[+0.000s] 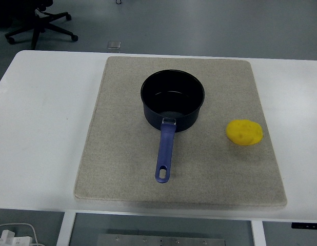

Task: Put the potato in the blue pot

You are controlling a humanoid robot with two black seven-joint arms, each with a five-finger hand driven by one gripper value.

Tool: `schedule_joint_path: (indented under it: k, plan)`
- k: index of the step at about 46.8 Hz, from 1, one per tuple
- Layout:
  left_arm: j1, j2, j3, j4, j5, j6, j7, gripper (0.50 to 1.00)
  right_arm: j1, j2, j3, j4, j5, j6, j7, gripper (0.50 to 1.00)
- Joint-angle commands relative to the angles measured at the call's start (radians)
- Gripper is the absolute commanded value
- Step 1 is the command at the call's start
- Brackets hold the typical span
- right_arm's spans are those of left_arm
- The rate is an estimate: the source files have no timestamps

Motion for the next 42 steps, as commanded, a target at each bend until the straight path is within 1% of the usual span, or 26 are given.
schedule_joint_path:
  k: [1, 5, 29, 36, 42]
  plan:
    - [0.000, 0.000, 0.000, 0.000, 0.000, 0.000, 0.000, 0.994, -0.001, 0.006, 0.003, 0.001, -0.014, -0.006, 0.000, 0.930]
    - [0.000, 0.000, 0.000, 0.000, 0.000, 0.000, 0.000, 0.994, -0.001, 0.006, 0.003, 0.001, -0.020, -0.020, 0.000, 0.930]
    - [0.000, 0.000, 0.000, 0.000, 0.000, 0.000, 0.000, 0.994, -0.001, 0.006, 0.003, 0.007, -0.021, -0.016, 0.000, 0.930]
    - [0.000, 0.000, 0.000, 0.000, 0.000, 0.000, 0.000, 0.994, -0.001, 0.001, 0.000, 0.072, -0.024, -0.020, 0.002, 0.930]
    - [0.000, 0.000, 0.000, 0.000, 0.000, 0.000, 0.000, 0.994, 0.004, -0.005, 0.001, 0.127, -0.116, -0.023, 0.005, 0.930]
